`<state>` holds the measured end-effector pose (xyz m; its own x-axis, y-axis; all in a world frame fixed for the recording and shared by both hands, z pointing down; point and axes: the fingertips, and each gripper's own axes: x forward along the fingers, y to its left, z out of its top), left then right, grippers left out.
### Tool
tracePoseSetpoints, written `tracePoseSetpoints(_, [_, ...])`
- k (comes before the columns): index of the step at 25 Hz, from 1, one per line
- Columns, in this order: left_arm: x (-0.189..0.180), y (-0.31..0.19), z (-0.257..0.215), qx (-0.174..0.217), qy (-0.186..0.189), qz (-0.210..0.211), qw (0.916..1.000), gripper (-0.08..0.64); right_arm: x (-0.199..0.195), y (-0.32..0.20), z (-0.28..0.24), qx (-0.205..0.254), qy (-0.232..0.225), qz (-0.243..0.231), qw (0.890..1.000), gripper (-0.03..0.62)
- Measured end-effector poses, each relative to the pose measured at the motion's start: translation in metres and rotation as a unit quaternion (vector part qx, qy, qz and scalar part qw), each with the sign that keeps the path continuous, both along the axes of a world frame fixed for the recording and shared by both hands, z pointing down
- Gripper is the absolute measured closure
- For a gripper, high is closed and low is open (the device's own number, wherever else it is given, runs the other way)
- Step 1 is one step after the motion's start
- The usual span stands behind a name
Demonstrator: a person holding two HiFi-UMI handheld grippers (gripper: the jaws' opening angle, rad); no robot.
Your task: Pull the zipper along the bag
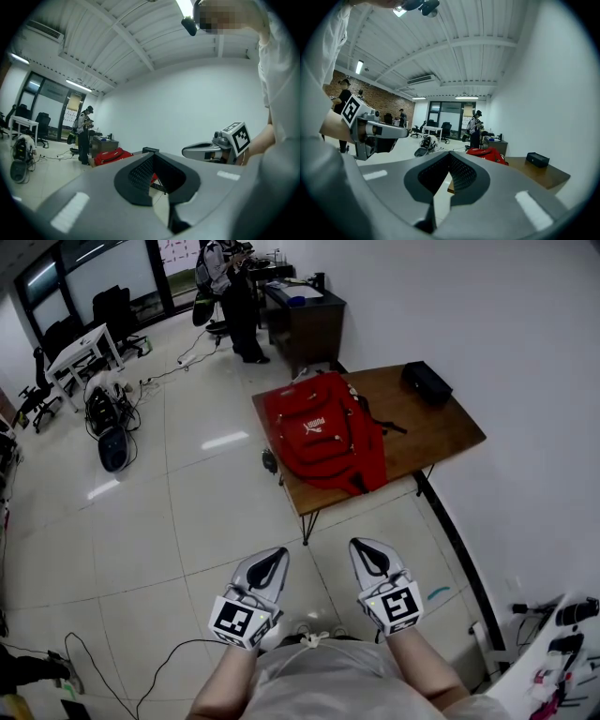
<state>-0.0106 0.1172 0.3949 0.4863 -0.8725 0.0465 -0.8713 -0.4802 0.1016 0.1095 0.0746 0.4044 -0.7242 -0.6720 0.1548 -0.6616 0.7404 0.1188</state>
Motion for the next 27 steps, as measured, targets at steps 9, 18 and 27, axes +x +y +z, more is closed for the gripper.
tracePoseSetpoints(9, [-0.001,-0.002,0.000,0.003,-0.011,-0.010,0.9999,0.554,-0.001,0.001,0.004,0.003,0.004,-0.005,1.000,0.586])
tracePoseSetpoints(18, [0.002,-0.002,0.007,-0.008,-0.001,0.002,1.0000,0.554,-0.006,0.003,0.002,-0.008,-0.005,-0.003,1.000,0.586])
tracePoseSetpoints(27, [0.001,-0.006,0.007,-0.009,0.014,0.005,0.9999,0.554,-0.005,0.001,0.006,-0.010,0.001,0.005,1.000,0.586])
